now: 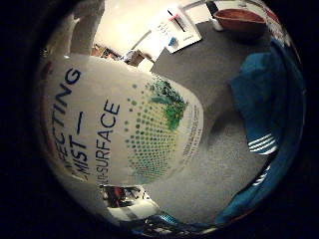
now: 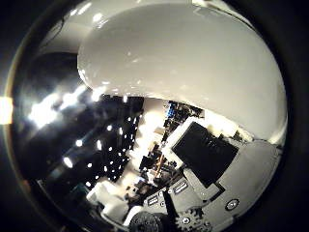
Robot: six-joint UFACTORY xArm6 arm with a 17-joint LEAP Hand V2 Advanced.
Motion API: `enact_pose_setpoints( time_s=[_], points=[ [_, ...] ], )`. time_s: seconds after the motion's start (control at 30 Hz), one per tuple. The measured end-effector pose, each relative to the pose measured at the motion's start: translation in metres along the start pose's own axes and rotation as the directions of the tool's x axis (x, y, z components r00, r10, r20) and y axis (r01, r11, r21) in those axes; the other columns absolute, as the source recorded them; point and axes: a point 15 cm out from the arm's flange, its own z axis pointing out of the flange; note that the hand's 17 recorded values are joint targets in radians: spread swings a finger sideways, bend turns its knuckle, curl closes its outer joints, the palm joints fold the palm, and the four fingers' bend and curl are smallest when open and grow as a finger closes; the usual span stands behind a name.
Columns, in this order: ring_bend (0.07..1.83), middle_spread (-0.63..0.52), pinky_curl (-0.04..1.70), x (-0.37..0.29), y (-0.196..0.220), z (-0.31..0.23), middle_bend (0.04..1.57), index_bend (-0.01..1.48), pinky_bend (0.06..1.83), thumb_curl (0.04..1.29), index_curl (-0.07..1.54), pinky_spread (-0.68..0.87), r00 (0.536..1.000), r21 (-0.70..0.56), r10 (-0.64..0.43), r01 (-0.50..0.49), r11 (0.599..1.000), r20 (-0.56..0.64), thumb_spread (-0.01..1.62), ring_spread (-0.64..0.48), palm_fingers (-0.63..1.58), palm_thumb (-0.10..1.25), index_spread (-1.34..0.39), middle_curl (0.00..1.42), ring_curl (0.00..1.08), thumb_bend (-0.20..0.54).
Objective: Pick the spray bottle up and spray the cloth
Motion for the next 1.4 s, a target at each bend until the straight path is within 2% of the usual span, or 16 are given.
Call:
enact_pose_setpoints(
  time_s=[0.1, 0.27, 0.37, 0.6, 0.67, 0.73, 0.83, 0.87, 0.9, 0.93, 0.97, 1.0, 1.07, 1.13, 1.23, 1.4],
  points=[
    [1.27, -0.21, 1.35, 0.009, 0.003, 0.005, 1.17, 1.21, 1.03, 0.96, 0.71, -0.20, 1.000, -0.002, 0.021, -0.021, 1.000, 0.004, 0.48, -0.26, 1.11, 0.98, -0.18, 1.14, 0.94, -0.024],
    [1.25, -0.20, 1.28, 0.018, 0.009, 0.014, 1.12, 1.13, 1.04, 0.90, 0.70, -0.21, 0.999, -0.007, 0.053, -0.053, 0.999, 0.012, 0.72, -0.25, 1.10, 0.96, -0.18, 1.08, 0.89, -0.018],
    [1.24, -0.20, 1.22, 0.023, 0.012, 0.018, 1.11, 1.07, 1.03, 0.85, 0.69, -0.23, 0.998, -0.013, 0.060, -0.060, 0.998, 0.010, 0.81, -0.24, 1.13, 0.96, -0.18, 1.04, 0.86, -0.022],
    [1.21, -0.17, 1.03, 0.031, 0.019, 0.021, 1.10, 0.88, 0.98, 0.76, 0.65, -0.30, 0.997, -0.029, 0.081, -0.081, 0.996, 0.000, 0.80, -0.22, 1.17, 0.93, -0.21, 0.92, 0.74, -0.032],
    [1.24, -0.16, 0.95, 0.032, 0.019, 0.021, 1.06, 0.73, 0.94, 0.74, 0.63, -0.34, 0.997, -0.030, 0.083, -0.083, 0.996, -0.002, 0.77, -0.19, 1.17, 0.91, -0.23, 0.86, 0.69, -0.037],
    [1.17, -0.16, 0.88, 0.032, 0.019, 0.020, 1.05, 0.59, 0.94, 0.72, 0.61, -0.39, 0.996, -0.030, 0.087, -0.087, 0.996, -0.002, 0.73, -0.20, 1.10, 0.89, -0.26, 0.81, 0.63, -0.038],
    [1.10, -0.18, 0.83, 0.029, 0.022, 0.020, 0.95, 0.43, 0.90, 0.70, 0.59, -0.45, 0.996, -0.050, 0.086, -0.086, 0.995, 0.000, 0.71, -0.21, 0.92, 0.88, -0.33, 0.75, 0.59, -0.034],
    [1.07, -0.19, 0.83, 0.029, 0.026, 0.020, 0.88, 0.42, 0.83, 0.69, 0.61, -0.44, 0.996, -0.065, 0.086, -0.086, 0.994, -0.002, 0.73, -0.21, 0.70, 0.89, -0.35, 0.74, 0.58, -0.027],
    [1.06, -0.19, 0.82, 0.028, 0.030, 0.020, 0.86, 0.41, 0.81, 0.69, 0.60, -0.44, 0.996, -0.084, 0.090, -0.090, 0.992, -0.004, 0.74, -0.21, 0.67, 0.89, -0.36, 0.73, 0.57, -0.027],
    [0.92, -0.19, 0.83, 0.028, 0.032, 0.020, 0.81, 0.49, 0.68, 0.68, 0.63, -0.34, 0.995, -0.095, 0.099, -0.099, 0.991, -0.006, 0.79, -0.19, 0.32, 0.91, -0.39, 0.71, 0.55, -0.019],
    [0.76, -0.17, 0.78, 0.030, 0.035, 0.021, 0.74, 0.53, 0.57, 0.67, 0.61, -0.21, 0.993, -0.107, 0.115, -0.116, 0.987, -0.013, 0.84, -0.16, 0.14, 0.92, -0.42, 0.67, 0.48, -0.014],
    [0.66, -0.15, 0.72, 0.032, 0.038, 0.021, 0.68, 0.54, 0.51, 0.66, 0.58, -0.10, 0.991, -0.119, 0.132, -0.134, 0.984, -0.021, 0.88, -0.13, 0.11, 0.92, -0.44, 0.63, 0.42, -0.017],
    [0.56, -0.11, 0.64, 0.029, 0.035, 0.020, 0.55, 0.51, 0.42, 0.65, 0.54, 0.10, 0.991, -0.129, 0.133, -0.135, 0.982, -0.025, 0.92, -0.08, 0.05, 0.92, -0.45, 0.55, 0.36, -0.019],
    [0.47, -0.07, 0.57, 0.026, 0.029, 0.017, 0.45, 0.46, 0.37, 0.64, 0.49, 0.23, 0.993, -0.136, 0.113, -0.116, 0.984, -0.027, 0.94, -0.04, 0.03, 0.91, -0.44, 0.49, 0.32, -0.022],
    [0.37, -0.01, 0.48, 0.023, 0.028, 0.013, 0.33, 0.34, 0.28, 0.62, 0.43, 0.31, 0.994, -0.147, 0.099, -0.104, 0.984, -0.039, 0.96, 0.02, -0.01, 0.89, -0.42, 0.42, 0.28, -0.027],
    [0.26, 0.04, 0.41, 0.012, 0.025, 0.005, 0.19, 0.21, 0.24, 0.59, 0.37, 0.33, 0.997, -0.158, 0.054, -0.063, 0.985, -0.057, 0.98, 0.06, 0.01, 0.85, -0.41, 0.36, 0.25, -0.025]
  ],
)
